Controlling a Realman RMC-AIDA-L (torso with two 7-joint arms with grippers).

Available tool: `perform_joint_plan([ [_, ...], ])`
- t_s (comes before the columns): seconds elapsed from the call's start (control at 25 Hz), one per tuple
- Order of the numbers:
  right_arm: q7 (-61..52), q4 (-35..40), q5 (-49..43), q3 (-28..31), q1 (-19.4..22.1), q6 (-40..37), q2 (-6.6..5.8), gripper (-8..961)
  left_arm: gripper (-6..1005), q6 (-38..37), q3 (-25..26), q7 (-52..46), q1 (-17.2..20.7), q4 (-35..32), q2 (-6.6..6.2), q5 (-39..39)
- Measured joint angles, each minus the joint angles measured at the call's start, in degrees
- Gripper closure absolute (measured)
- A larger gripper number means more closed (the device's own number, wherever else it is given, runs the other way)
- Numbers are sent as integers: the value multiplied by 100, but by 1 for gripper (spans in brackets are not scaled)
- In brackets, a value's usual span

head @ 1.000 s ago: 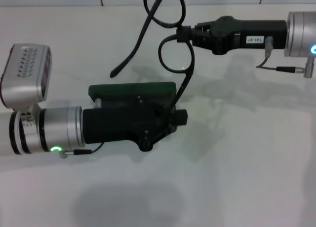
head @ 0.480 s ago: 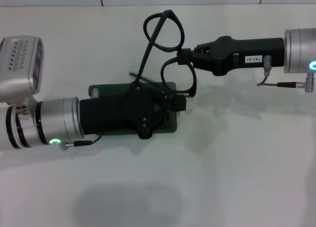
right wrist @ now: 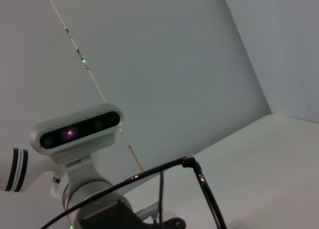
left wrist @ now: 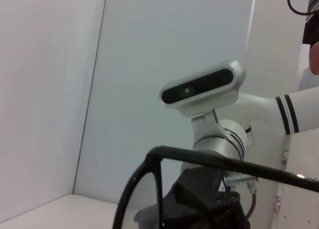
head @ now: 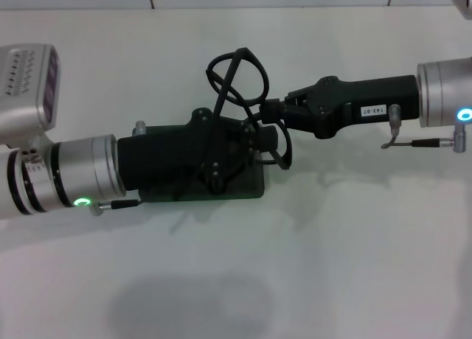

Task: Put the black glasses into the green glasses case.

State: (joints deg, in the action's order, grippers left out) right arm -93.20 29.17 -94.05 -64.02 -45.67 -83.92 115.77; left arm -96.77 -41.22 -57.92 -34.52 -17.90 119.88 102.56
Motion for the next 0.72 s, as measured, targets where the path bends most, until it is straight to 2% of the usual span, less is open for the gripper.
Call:
perform_joint_plan([
  [0.72, 160, -5, 25, 41, 5, -149, -2, 915, 997, 0, 0, 0, -47, -12, -6, -17],
])
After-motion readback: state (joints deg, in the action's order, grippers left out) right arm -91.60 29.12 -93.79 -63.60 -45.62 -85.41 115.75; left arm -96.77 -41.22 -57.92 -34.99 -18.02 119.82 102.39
